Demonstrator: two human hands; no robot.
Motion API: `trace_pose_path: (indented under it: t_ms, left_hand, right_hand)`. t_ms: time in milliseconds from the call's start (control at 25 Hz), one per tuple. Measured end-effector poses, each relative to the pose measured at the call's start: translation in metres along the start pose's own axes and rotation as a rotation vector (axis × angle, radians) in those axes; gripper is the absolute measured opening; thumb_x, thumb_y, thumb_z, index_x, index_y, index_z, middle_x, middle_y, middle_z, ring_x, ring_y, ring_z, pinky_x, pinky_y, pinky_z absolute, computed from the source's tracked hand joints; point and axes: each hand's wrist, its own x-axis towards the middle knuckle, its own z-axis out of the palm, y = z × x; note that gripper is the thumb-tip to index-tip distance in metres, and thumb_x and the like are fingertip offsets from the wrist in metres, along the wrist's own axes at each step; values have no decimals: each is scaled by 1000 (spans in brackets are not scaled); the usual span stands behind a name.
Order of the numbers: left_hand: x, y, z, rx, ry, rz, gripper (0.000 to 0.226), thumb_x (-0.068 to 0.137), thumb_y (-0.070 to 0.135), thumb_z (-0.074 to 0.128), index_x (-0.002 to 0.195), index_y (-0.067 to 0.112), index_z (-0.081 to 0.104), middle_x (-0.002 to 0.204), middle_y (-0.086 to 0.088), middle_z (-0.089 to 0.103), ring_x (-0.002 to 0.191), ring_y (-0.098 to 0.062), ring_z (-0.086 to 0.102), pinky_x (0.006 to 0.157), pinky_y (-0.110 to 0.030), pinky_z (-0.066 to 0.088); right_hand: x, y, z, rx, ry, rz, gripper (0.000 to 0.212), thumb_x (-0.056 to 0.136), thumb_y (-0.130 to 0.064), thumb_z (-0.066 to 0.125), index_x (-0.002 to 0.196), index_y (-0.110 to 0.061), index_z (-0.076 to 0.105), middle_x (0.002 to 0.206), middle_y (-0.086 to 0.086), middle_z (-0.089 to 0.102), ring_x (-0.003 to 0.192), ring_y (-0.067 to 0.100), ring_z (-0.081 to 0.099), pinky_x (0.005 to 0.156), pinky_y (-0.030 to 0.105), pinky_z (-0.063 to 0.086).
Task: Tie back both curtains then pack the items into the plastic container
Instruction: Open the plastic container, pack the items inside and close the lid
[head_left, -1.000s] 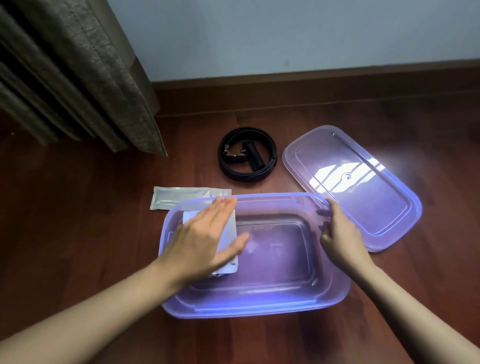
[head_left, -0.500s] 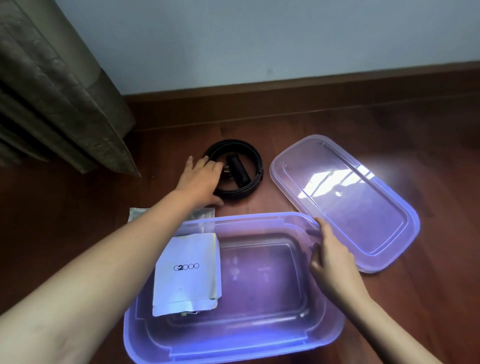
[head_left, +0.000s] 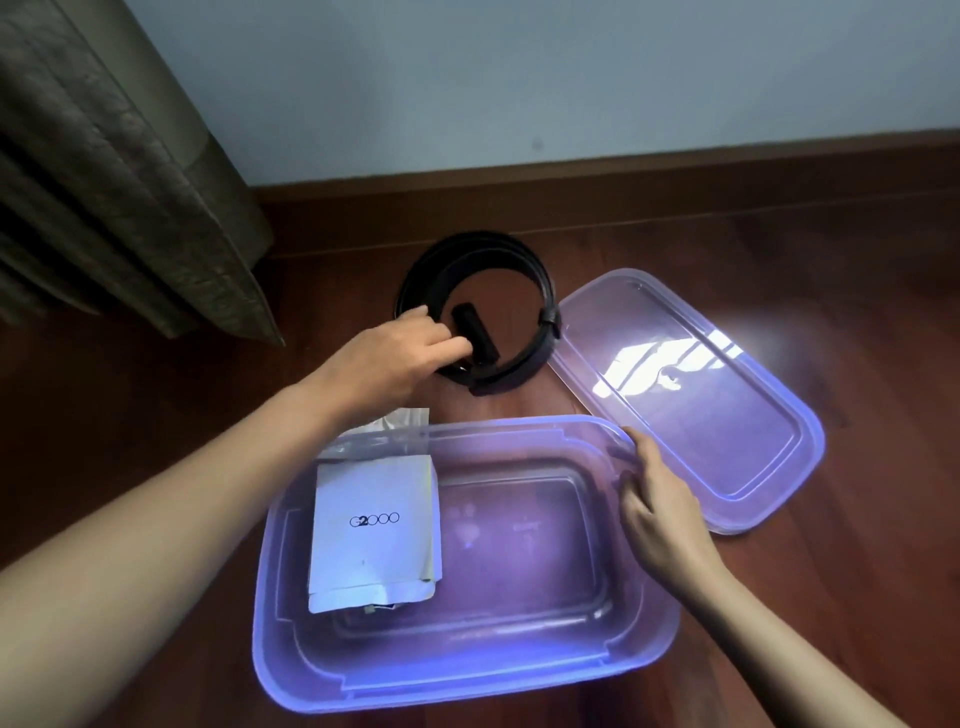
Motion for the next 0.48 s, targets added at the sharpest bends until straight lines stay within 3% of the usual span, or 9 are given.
trace_pose_path:
  t_ms: [80,120,160,280,320,400,480]
  left_hand:
    - [-8,26,-24,-107,11,121,13,94,17,50,104,14,57,83,-8,63,76,-24,61,92,-40,43]
    - [-14,43,-33,-130,7,176,21,99,20,40,102,13,59,82,-8,63,75,-24,62,93,-40,42]
    - [-22,59,-37,-141,-6,233,28,100,19,35,99,12,62,79,-9,62,73,-24,62,93,-41,42]
    - [-45,97,-30,-140,-97,362,24,96,8,40,88,12,63,72,-2,55,70,-19,51,96,-36,44]
    - [-49,105,-24,-154,-164,380,19,93,9,44,84,14,60,69,0,51,69,-17,45,87,-35,49]
    - [-47,115,-11,-149,-295,402,10,82,15,59,74,16,54,62,2,49,63,-17,42,59,-27,50]
    - [-42,121,5,-85,-455,431,22,61,18,75,66,16,53,53,2,53,52,-20,50,41,-20,31]
  right_hand:
    - [1,3,0,217,-36,-14,41,95,-27,35,136,-23,40,130,-7,53,120,11,48,98,27,35]
    - [0,3,-2,331,-47,-1,33,98,-27,37,131,-27,43,134,-10,50,124,6,45,104,25,32]
    - [-1,2,-4,423,-58,23,27,99,-24,40,124,-31,47,130,-15,53,122,0,47,103,19,33]
    - [-2,-1,-9,533,-65,53,24,100,-15,40,114,-28,53,106,-23,60,90,-13,58,77,0,40]
    - [-1,0,-8,564,-85,61,25,101,-14,36,116,-26,53,108,-21,61,88,-14,59,77,1,42]
    - [0,6,-4,640,-121,80,28,102,-17,32,119,-23,52,118,-13,60,102,-9,59,92,14,45]
    - [2,9,-1,679,-129,94,28,102,-17,29,118,-24,51,123,-9,57,113,2,56,90,13,46]
